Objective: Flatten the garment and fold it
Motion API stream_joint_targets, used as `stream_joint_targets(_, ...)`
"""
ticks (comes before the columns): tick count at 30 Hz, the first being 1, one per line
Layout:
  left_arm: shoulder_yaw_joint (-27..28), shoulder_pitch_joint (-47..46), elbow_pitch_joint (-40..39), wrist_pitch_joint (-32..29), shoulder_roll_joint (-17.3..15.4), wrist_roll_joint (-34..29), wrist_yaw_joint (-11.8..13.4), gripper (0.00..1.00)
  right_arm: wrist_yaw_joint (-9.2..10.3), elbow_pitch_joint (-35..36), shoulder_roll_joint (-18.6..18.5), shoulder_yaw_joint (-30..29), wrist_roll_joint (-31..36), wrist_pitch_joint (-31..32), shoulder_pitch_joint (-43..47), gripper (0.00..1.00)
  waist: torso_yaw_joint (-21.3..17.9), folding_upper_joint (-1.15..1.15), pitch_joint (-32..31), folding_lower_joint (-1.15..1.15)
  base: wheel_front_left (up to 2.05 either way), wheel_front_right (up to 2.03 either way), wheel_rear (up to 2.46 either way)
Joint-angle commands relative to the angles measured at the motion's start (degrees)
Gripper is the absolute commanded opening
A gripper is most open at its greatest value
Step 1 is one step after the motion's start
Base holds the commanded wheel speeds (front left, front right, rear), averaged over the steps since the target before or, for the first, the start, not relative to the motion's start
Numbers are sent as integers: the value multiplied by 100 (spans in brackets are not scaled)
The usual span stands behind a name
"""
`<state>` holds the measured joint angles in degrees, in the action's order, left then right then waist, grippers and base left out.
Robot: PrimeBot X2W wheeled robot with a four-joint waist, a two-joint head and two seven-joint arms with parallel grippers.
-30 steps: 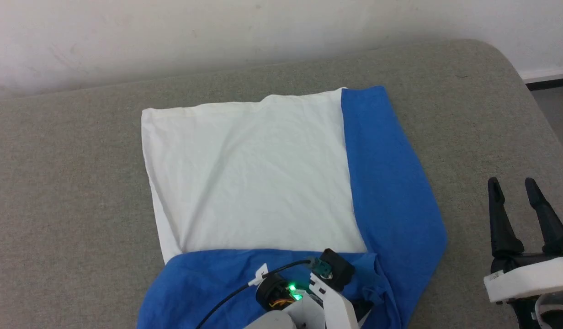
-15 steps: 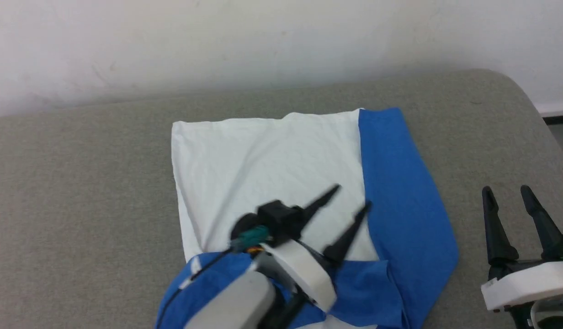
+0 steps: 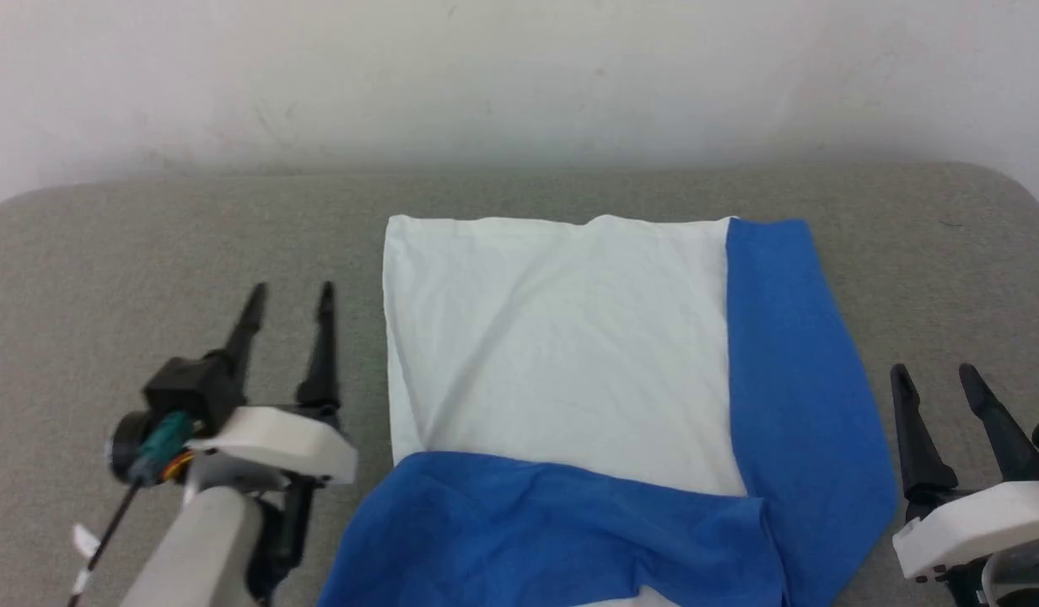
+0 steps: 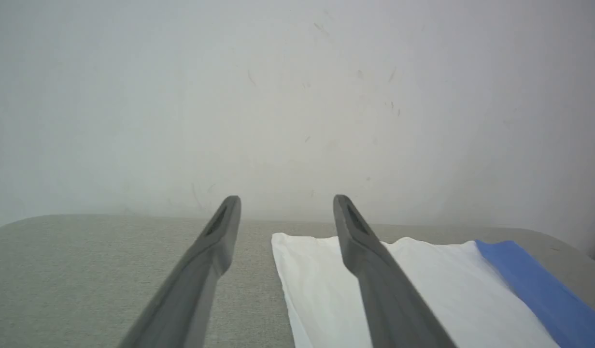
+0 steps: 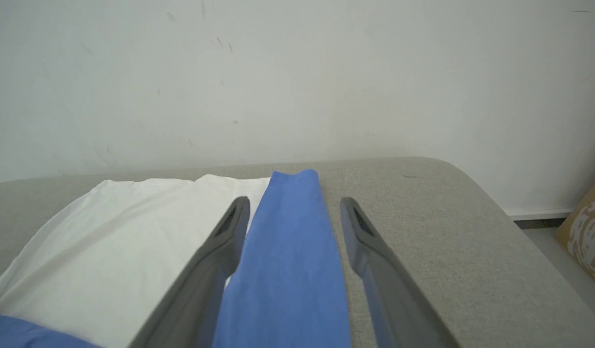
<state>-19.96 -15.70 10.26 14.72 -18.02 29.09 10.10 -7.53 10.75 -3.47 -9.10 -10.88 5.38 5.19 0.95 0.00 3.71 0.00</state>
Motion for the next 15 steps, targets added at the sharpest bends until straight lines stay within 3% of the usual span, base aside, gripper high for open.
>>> stream_joint_targets(1,150,155,-62,26,-56,-94,22,100,4,-75,-30,-24,-48,13,-57,100,123,0,82,0,0,0,0)
stream_joint_targets(7,730,613,-386,27,-175,-349,-112,100,4,-937,-291,-301,-323,207,-611,100,350,0,341,0,0,0,0)
stream_joint_targets(15,974,617,-818,28,42,-606,-248,100,4,-3043,-1098,-621,-936,624,-2432,100,635,0,1056,0,0,0,0)
